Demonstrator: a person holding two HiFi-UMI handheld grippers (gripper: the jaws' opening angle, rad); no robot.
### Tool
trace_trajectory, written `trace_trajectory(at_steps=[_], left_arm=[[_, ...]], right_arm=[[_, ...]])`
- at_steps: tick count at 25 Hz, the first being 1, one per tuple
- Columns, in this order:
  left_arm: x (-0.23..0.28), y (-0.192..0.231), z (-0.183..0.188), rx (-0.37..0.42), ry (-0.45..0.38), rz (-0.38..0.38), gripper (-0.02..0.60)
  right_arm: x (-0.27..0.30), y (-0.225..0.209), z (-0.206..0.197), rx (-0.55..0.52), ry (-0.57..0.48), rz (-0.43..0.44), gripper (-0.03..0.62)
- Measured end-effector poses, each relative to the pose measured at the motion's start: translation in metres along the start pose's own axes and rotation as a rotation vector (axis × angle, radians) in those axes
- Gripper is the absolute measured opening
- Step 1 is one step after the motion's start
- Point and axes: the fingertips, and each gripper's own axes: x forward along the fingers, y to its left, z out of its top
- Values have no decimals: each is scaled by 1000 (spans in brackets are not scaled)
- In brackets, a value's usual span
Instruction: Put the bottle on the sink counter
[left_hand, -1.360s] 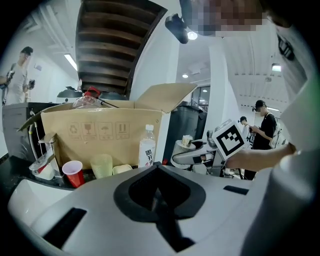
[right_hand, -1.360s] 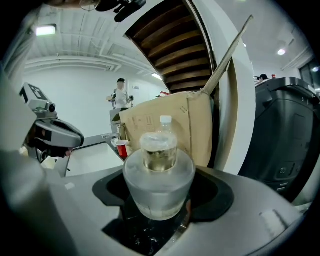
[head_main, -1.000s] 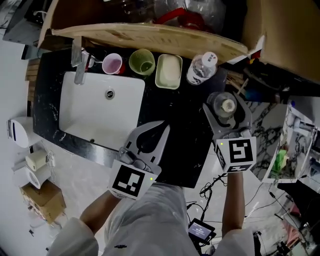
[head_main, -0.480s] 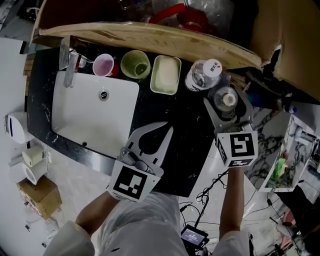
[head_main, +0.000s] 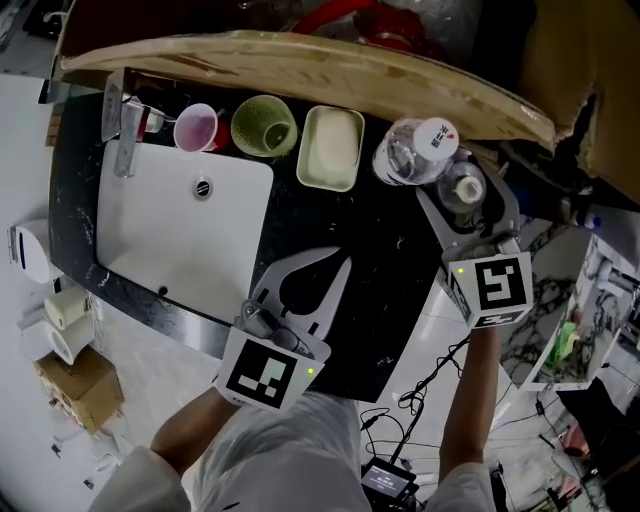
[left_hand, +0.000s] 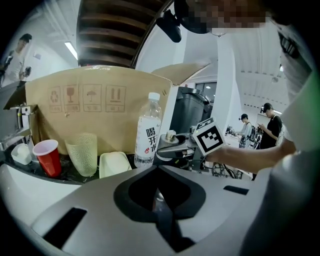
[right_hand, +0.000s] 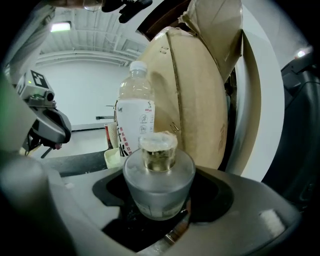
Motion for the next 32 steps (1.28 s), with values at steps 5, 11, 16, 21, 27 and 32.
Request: trace_trajectory(at_steps=[5,11,16,21,27,32], left_arm=[[3,1,-3,-7,2,0,8],[5,2,-11,6,18,2,8],[4,2,-17,15,33,-2,8],[5,3,-19,19,38,-5,8],[8,2,-18,37,35,-14,8],[8,4,-18,23,38,-8,8]], right_arm=[[9,1,0,-46,2,97,344],[18,3,-5,-65,35,210,344],[21,6,-14,-96,66,310,344],[21,12,-15,-104,60,351,344],[22,16,-15,-120,54,373,344],[23,14,-15,-90,36,357,344]])
